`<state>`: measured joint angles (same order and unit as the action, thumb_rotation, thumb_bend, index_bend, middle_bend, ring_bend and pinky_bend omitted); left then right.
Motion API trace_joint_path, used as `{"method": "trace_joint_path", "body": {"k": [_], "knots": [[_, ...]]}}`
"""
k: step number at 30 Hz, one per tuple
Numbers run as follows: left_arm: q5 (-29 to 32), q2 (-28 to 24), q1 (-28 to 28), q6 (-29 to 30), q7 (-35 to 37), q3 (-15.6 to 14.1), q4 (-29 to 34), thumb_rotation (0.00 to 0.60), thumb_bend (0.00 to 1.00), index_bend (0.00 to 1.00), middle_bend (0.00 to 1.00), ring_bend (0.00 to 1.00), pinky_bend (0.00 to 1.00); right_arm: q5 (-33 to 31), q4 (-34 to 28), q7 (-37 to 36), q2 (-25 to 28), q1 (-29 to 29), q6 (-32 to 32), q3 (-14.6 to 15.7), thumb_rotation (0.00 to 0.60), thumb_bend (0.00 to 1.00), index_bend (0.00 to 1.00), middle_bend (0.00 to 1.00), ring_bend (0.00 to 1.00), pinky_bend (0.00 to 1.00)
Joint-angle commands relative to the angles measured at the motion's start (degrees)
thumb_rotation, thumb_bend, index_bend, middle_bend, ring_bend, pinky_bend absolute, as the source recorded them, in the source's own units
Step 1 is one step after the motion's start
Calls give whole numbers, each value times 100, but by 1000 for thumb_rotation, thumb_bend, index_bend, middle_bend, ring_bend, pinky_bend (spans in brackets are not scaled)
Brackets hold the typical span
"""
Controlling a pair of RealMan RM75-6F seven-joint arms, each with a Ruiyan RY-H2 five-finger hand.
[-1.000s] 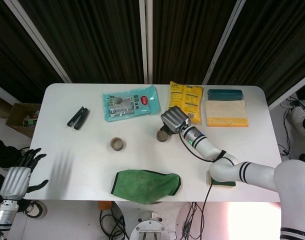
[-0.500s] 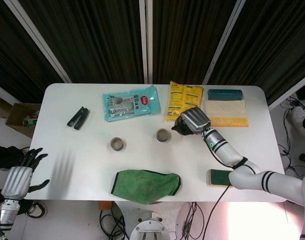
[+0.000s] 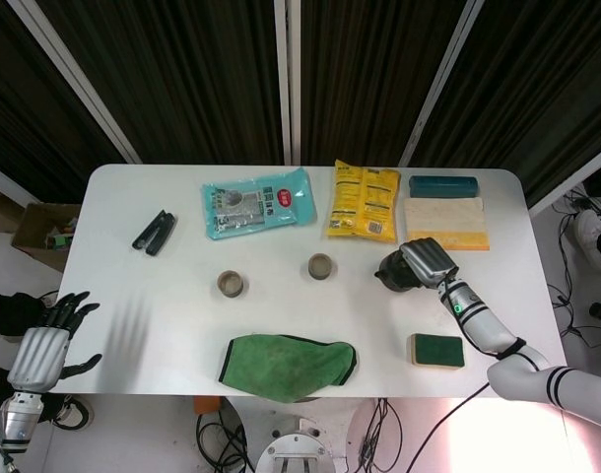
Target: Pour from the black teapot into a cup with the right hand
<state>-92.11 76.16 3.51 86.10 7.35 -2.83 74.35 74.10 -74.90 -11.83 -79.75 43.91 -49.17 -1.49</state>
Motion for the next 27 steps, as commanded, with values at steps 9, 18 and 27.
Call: {"method": "trace_joint_path", "body": {"k": [9,18,27], "knots": [[25,-9,8,-30,1,-3,8,600,129,214,86,74,226,419,627,-581,-395,-310,-121,59,600,486,1000,1000,973,552],[42,-12,2,-39,8,-9,0,600,130,214,86,74,226,528,888,-706,-566,-429,-173,-15,600,360,1000,1000,961,552],[40,-11,1,-33,-17,-11,16,600,129,215,86,74,226,528,968,-591,-652,-492,-191,-112,600,191,1000,1000,932,547]]}}
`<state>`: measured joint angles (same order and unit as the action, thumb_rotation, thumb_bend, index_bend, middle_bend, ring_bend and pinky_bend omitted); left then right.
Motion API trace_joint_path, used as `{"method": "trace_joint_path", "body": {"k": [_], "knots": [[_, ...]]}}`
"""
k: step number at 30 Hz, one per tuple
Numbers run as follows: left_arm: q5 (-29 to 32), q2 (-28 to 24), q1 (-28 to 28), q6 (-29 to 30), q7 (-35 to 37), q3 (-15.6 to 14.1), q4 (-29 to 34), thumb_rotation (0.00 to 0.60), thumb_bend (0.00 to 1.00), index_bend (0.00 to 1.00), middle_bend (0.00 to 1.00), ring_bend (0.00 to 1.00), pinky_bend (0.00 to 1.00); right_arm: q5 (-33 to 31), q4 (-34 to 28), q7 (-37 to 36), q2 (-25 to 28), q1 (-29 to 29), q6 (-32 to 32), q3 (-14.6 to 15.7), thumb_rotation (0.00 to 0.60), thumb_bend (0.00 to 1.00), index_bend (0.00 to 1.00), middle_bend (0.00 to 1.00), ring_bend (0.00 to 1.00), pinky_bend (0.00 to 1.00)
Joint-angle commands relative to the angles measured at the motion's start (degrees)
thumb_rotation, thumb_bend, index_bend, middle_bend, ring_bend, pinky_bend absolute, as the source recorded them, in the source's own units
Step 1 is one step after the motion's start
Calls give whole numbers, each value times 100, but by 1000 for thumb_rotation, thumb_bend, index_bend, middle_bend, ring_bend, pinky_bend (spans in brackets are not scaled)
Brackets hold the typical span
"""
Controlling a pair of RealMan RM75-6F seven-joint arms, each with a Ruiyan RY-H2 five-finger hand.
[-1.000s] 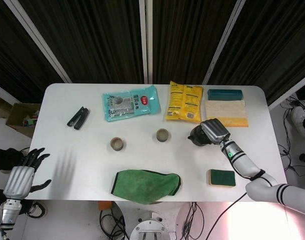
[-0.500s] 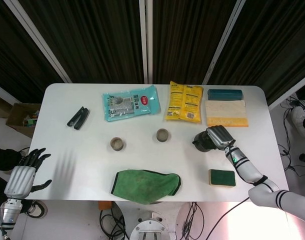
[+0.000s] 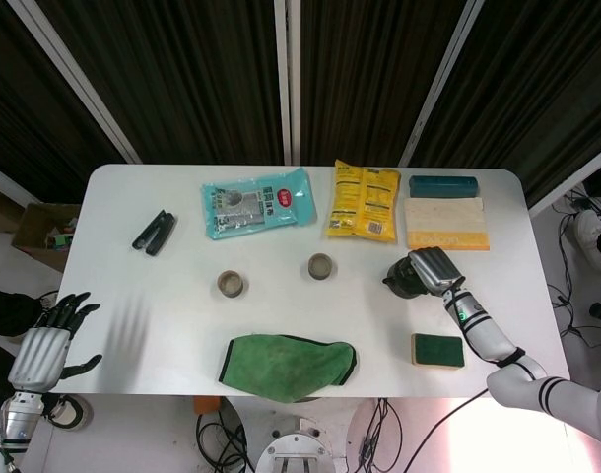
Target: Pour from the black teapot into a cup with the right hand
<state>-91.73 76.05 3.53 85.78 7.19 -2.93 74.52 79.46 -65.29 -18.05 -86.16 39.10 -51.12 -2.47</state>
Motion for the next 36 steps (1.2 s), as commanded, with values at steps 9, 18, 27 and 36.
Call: {"method": "trace_joint_path", "body": {"k": [9,18,27,36], "knots": [[2,-13,3,-5,-8,-1,8,600,130,215,86,74,226,-52,44,162,-100,-88,10,-82,499,62,1000,1000,869,525],[-2,-13,8,-8,-22,-3,20,600,130,215,86,74,226,-21,73,248,-142,-144,-61,-143,422,20,966,982,832,510],[-5,-40,9,-6,-58,-4,62,600,129,215,86,74,226,13,141,594,-161,-208,-197,-176,381,5,677,737,580,234],[-5,-48,0,18,-64,-1,77,600,130,216,86,74,226,37,-30,1319,-70,-320,-468,-184,376,0,31,96,16,0]]}}
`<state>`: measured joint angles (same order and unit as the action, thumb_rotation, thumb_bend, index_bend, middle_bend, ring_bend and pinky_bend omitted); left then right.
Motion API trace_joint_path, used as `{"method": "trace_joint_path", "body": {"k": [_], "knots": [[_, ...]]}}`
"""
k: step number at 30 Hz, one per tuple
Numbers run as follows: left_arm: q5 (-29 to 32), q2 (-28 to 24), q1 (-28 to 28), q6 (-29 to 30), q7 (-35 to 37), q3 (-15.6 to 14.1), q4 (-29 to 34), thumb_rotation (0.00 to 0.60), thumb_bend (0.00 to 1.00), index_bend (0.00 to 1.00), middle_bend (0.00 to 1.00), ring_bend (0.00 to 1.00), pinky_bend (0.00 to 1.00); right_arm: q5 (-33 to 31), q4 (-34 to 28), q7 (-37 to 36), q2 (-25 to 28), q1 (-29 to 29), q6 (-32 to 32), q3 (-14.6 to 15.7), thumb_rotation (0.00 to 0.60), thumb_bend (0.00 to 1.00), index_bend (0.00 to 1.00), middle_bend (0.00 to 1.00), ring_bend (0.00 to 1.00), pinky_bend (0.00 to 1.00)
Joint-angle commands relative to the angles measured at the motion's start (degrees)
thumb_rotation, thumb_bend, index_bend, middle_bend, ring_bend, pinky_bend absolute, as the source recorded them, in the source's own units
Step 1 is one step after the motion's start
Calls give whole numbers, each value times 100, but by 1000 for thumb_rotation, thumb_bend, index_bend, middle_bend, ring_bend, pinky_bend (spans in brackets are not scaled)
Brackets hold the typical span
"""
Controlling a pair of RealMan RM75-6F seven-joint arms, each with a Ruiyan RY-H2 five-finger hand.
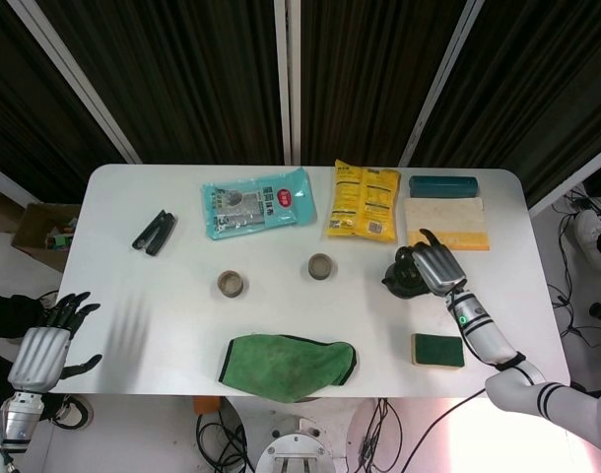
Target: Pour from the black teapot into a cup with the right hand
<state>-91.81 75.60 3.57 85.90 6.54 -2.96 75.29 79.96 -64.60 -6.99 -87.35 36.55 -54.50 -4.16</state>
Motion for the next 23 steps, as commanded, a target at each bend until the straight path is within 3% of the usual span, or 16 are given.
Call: {"method": "trace_joint_path", "body": {"k": [1,4,7,10,14,18,23], "knots": [[7,-8,-9,14,4,4,0,600,129,216,86,74,226,-1,-176,291,77,-120,-267,-33,376,0,2,35,0,0],[9,-16,-24,38,14,4,-1,600,129,216,86,74,226,110,-410,392,211,-303,-711,-43,375,0,0,0,0,0],[13,-22,-57,87,13,2,-5,600,130,216,86,74,226,387,-893,499,528,-734,-1597,38,378,0,0,0,0,0],[2,-22,-82,141,0,4,-5,600,129,216,86,74,226,709,-1381,739,842,-1371,-2583,320,377,3,0,0,0,0],[-34,-18,-98,211,-47,12,17,600,130,216,86,74,226,912,-1538,1047,915,-2363,-3704,802,377,26,0,0,0,0],[-109,-33,-110,292,-216,6,56,600,130,215,86,74,226,798,-1294,1078,816,-3069,-4173,1070,381,36,0,0,0,0],[-230,-26,-148,565,-353,67,40,600,130,178,86,74,224,441,-885,873,731,-3353,-4105,889,383,44,0,0,0,0]]}}
